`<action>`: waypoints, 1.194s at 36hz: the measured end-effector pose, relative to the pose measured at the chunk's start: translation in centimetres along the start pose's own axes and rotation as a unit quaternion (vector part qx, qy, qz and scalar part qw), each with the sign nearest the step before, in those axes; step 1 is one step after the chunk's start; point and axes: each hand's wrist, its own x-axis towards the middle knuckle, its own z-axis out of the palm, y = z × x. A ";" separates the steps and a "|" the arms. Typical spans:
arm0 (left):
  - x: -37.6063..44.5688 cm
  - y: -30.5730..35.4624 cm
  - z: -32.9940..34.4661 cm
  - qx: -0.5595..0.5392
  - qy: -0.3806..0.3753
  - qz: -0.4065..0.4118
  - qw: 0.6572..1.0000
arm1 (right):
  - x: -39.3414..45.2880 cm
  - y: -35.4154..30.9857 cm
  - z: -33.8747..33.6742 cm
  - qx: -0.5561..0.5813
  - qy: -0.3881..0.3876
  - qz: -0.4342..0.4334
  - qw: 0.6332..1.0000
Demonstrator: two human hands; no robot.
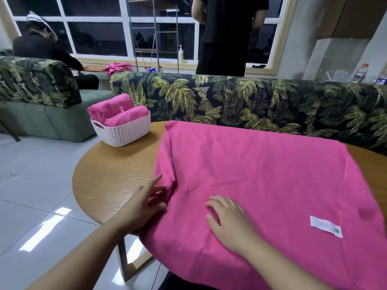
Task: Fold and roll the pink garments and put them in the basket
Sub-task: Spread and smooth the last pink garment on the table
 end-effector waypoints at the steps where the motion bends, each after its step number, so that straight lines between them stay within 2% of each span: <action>1: 0.1 0.0 0.3 -0.005 0.031 0.010 0.999 | 0.0 0.0 0.0 -0.002 -0.002 0.002 1.000; 4: 0.4 -0.6 0.2 0.014 0.089 0.024 0.996 | -0.1 0.0 0.0 0.001 0.004 -0.001 1.000; 9: 0.6 -0.8 -0.5 0.077 0.015 0.021 0.997 | -0.3 0.0 -0.2 0.002 0.008 -0.003 1.000; 11: 1.0 -0.9 -0.5 0.103 0.022 -0.002 0.994 | -0.3 0.0 -0.1 0.005 0.012 -0.004 1.000; 15: 1.1 -0.2 0.3 0.105 0.107 -0.021 0.988 | -0.3 0.0 -0.1 0.010 0.015 -0.003 1.000; 21: -0.5 4.4 0.2 0.074 0.261 0.096 0.958 | -0.2 0.2 -0.1 0.017 0.018 -0.002 1.000; 23: -1.0 6.1 -1.2 0.077 0.291 0.108 0.948 | -0.1 0.2 0.0 0.016 0.020 -0.001 1.000; 25: -1.1 6.4 -3.7 0.141 0.317 0.118 0.931 | -0.1 0.1 -0.1 0.015 0.020 0.002 1.000; 27: -1.0 5.1 -6.4 0.261 0.307 0.097 0.910 | -0.1 0.0 -0.1 0.010 0.016 0.009 1.000; 30: -1.9 4.3 -8.7 0.252 0.259 0.075 0.930 | -0.1 0.0 0.0 0.001 0.017 0.024 1.000; 33: -3.0 2.6 -10.2 0.312 0.212 -0.036 0.926 | -0.2 0.0 0.0 -0.019 0.045 0.055 0.997; 36: -3.9 0.2 -10.6 0.410 0.141 -0.179 0.883 | -0.4 -0.2 -0.2 -0.032 0.062 0.087 0.994; 38: -4.0 -0.7 -10.0 0.457 0.092 -0.227 0.855 | -0.6 -0.3 -0.3 -0.036 0.052 0.092 0.994; 41: -3.7 -0.1 -7.9 0.522 0.074 -0.245 0.813 | -0.9 -0.3 -0.4 -0.032 0.037 0.083 0.995; 43: -2.8 0.8 -5.8 0.529 0.068 -0.219 0.817 | -1.3 -0.4 -0.5 -0.027 0.031 0.078 0.996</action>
